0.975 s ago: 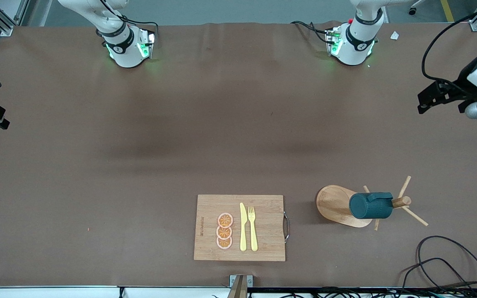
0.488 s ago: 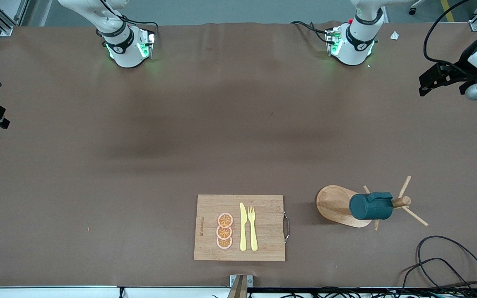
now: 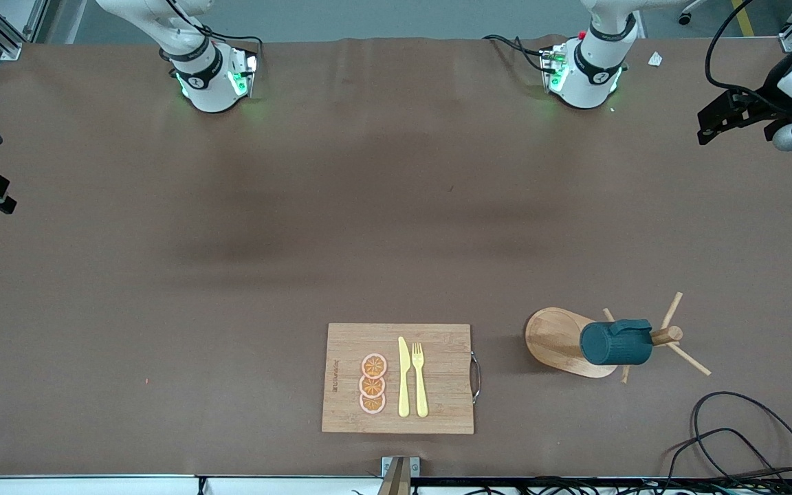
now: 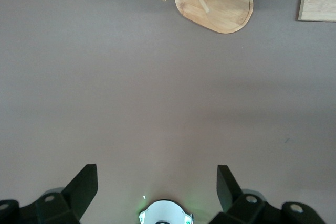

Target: Pass cup and hang on rack

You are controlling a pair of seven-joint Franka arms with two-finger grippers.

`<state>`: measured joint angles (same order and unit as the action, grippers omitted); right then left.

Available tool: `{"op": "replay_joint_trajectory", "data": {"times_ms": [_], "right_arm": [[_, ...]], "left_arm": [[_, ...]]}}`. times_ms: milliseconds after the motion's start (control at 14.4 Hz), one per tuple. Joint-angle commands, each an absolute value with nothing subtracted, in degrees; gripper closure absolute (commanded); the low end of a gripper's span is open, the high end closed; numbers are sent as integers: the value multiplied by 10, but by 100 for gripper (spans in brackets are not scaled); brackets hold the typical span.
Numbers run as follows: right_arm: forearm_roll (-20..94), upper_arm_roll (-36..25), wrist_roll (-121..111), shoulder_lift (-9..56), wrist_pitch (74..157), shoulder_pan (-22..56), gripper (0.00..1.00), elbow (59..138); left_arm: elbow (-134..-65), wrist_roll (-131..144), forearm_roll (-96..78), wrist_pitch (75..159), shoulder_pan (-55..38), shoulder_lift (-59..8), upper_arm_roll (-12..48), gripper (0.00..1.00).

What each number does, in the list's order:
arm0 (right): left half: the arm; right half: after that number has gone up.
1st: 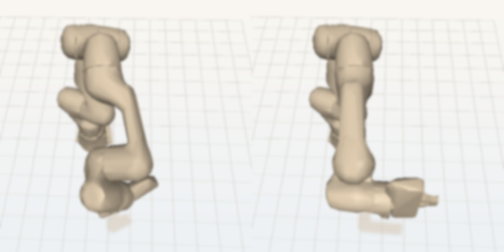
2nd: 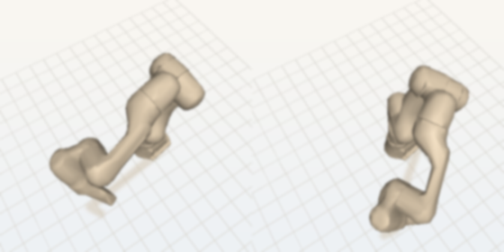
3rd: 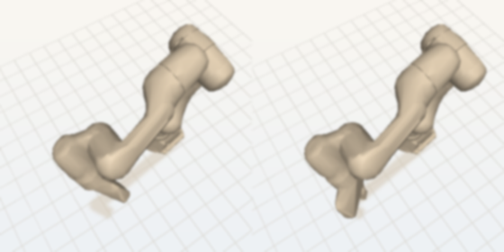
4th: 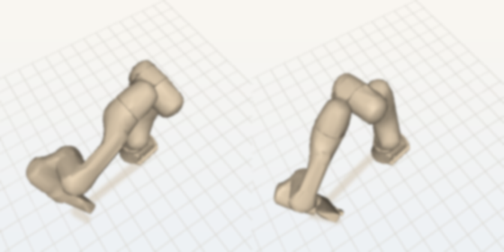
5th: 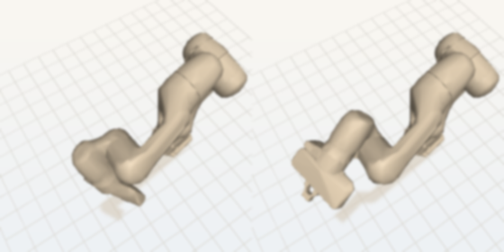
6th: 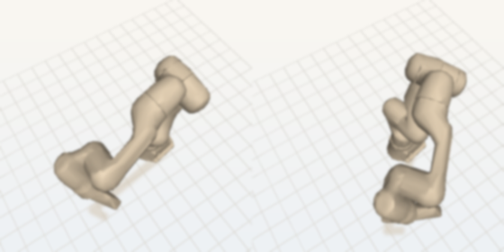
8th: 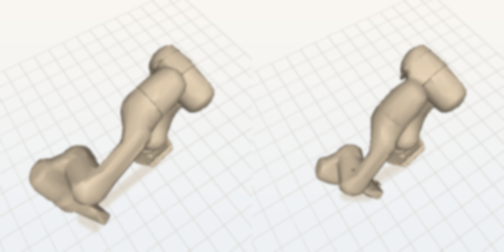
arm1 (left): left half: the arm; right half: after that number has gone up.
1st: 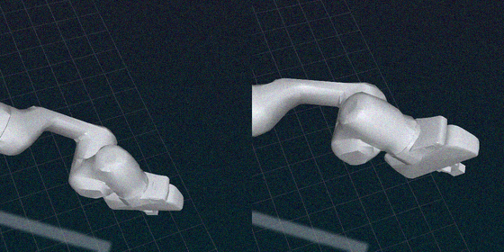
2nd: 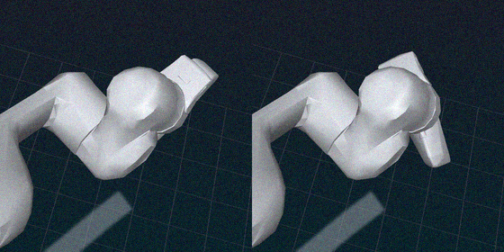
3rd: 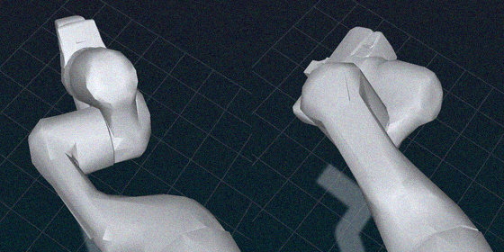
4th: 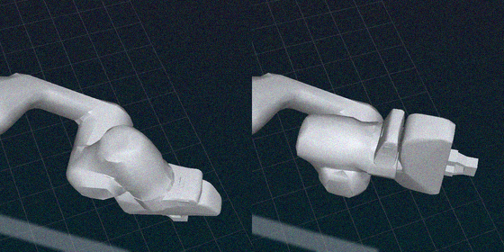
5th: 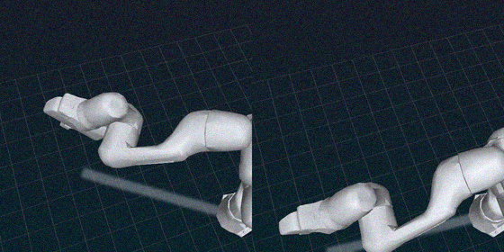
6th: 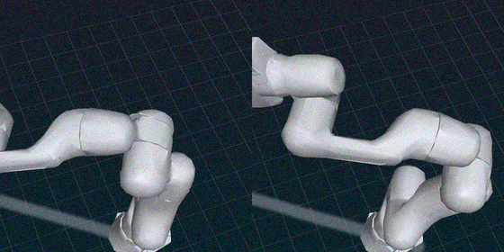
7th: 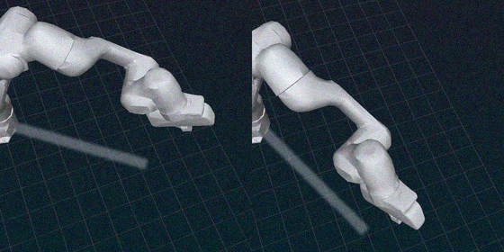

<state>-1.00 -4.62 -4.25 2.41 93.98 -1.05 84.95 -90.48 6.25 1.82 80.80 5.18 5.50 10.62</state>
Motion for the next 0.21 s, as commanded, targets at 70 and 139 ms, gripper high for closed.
{"op": "replay_joint_trajectory", "data": {"times_ms": [70,139], "right_arm": [[-6,-43,-37,4,942,-12,0,870],[-6,-43,-36,4,941,-12,0,870]], "left_arm": [[-911,62,9,809,45,61,105,0],[-911,61,8,809,45,61,105,0]]}}
